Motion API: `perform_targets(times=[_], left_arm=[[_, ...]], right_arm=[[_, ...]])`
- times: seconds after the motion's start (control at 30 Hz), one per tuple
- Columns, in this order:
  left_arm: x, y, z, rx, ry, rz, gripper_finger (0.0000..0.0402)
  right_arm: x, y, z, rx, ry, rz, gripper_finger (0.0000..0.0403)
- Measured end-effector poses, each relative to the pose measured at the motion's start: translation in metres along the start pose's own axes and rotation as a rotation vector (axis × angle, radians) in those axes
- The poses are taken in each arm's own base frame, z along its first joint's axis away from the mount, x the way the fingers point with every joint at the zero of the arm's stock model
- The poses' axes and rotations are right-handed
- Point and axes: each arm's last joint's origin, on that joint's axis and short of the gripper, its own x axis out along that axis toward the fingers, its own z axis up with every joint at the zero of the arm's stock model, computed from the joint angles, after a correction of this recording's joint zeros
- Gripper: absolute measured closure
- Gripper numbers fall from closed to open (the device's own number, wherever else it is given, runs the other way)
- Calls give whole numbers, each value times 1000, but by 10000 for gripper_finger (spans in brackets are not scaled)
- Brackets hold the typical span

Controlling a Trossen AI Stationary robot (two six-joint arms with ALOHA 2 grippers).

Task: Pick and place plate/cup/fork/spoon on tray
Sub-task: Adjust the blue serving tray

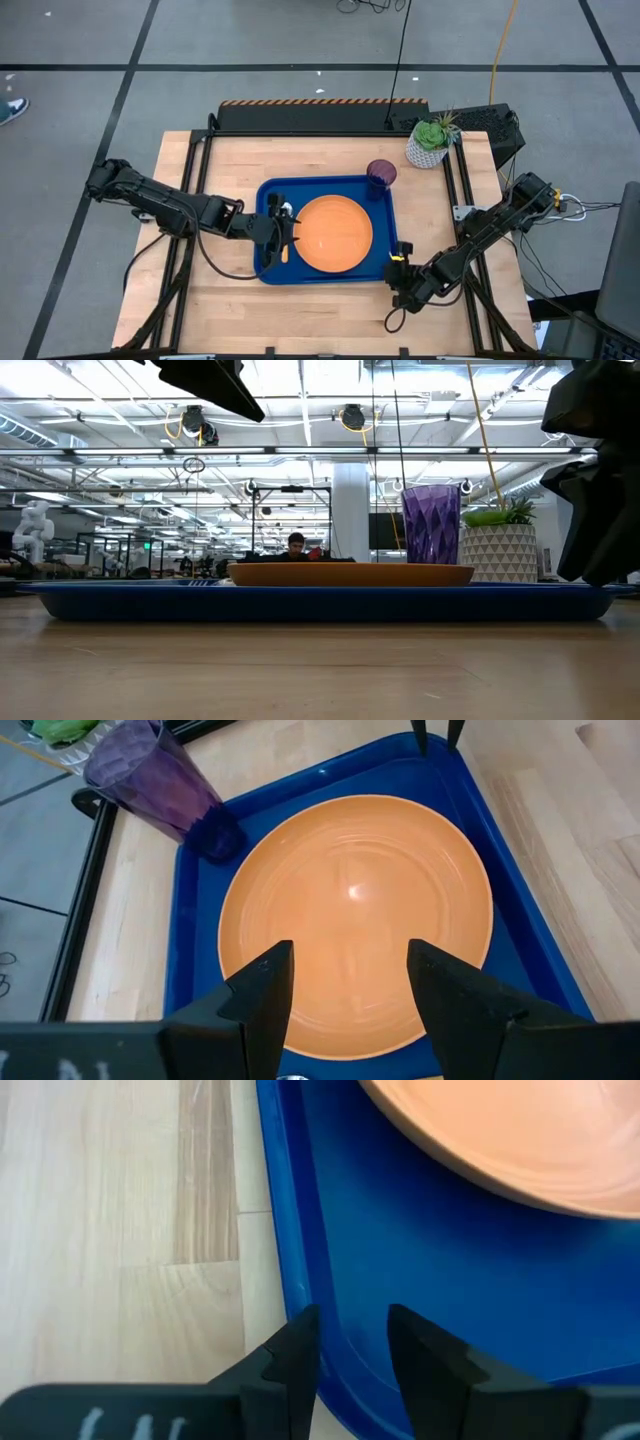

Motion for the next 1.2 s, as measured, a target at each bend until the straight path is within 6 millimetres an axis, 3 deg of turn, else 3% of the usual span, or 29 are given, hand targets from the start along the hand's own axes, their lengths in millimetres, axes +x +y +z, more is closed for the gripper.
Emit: perform_targets(times=[1.2], left_arm=[[0, 0, -1, 1, 9, 0, 202]], right_arm=[[-1, 9, 5, 53, -11, 129, 289]])
